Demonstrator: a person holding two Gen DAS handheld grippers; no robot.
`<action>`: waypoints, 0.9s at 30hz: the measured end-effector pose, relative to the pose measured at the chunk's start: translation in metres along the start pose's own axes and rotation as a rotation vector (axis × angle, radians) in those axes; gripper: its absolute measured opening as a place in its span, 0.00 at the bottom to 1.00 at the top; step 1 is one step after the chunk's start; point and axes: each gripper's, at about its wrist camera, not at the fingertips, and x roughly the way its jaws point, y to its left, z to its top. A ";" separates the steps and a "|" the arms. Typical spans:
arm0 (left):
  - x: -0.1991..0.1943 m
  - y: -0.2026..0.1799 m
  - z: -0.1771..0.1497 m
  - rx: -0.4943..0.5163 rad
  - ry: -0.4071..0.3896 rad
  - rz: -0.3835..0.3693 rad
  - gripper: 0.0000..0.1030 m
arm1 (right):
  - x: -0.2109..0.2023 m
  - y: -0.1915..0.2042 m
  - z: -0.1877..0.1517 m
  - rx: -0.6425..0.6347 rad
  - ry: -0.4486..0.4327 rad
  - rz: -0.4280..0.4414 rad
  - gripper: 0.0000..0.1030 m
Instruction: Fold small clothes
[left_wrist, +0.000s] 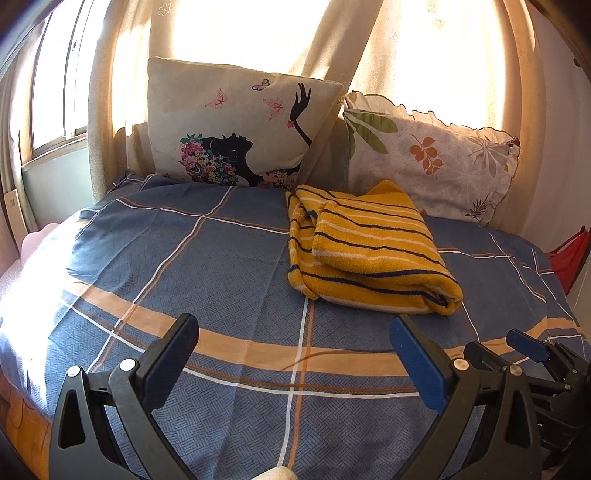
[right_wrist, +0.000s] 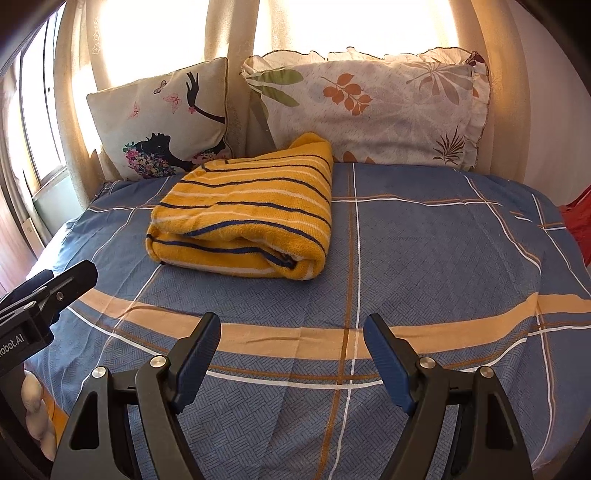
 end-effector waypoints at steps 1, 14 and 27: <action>-0.003 0.001 0.000 -0.003 -0.006 -0.002 1.00 | -0.003 0.002 0.000 -0.003 -0.004 -0.002 0.82; -0.044 0.017 -0.007 -0.020 -0.065 -0.022 1.00 | -0.038 0.029 -0.006 -0.053 -0.052 -0.021 0.83; -0.064 0.003 -0.016 0.015 -0.070 -0.049 1.00 | -0.061 0.031 -0.019 -0.072 -0.083 -0.015 0.85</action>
